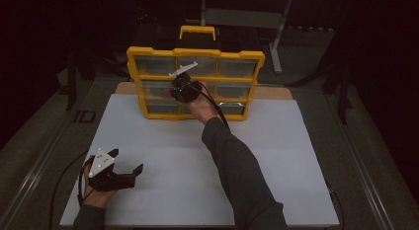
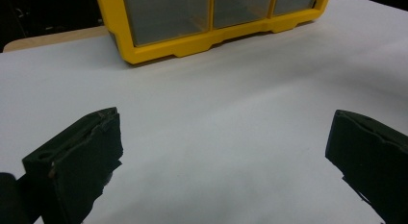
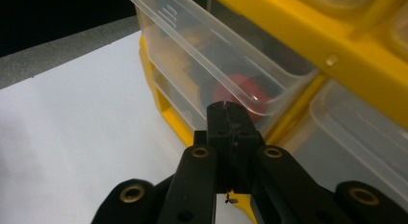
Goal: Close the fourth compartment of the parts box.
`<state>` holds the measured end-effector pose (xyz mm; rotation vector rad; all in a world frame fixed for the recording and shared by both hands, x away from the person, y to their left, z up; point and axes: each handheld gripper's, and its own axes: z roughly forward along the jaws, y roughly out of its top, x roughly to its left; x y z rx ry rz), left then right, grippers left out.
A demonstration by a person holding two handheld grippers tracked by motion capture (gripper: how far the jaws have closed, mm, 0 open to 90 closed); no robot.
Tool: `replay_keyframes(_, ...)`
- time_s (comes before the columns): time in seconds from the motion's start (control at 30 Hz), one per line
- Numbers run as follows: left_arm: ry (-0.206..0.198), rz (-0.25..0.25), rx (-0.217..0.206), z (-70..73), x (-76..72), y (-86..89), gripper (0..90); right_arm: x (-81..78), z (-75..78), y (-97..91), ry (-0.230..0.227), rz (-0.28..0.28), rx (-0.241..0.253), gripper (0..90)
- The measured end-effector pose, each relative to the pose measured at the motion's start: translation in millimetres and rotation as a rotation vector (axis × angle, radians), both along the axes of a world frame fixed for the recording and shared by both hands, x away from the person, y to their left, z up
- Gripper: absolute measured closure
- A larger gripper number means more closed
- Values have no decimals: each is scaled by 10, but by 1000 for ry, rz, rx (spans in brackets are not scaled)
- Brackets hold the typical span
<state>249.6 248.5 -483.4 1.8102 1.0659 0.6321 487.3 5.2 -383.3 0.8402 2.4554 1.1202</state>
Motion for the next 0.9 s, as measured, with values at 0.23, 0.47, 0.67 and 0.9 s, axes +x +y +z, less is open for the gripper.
replay_keyframes(0.23,1,0,0,0,1,1,0,24,0,-28,1,-27,6,897)
replay_keyframes(0.47,2,1,0,-1,1,1,0,25,6,-31,-23,-45,-14,897)
replay_keyframes(0.67,4,0,3,-2,3,1,0,47,9,-56,-32,-51,-15,897)
replay_keyframes(0.9,4,0,3,-2,3,1,0,54,4,-53,-41,-55,-15,898)
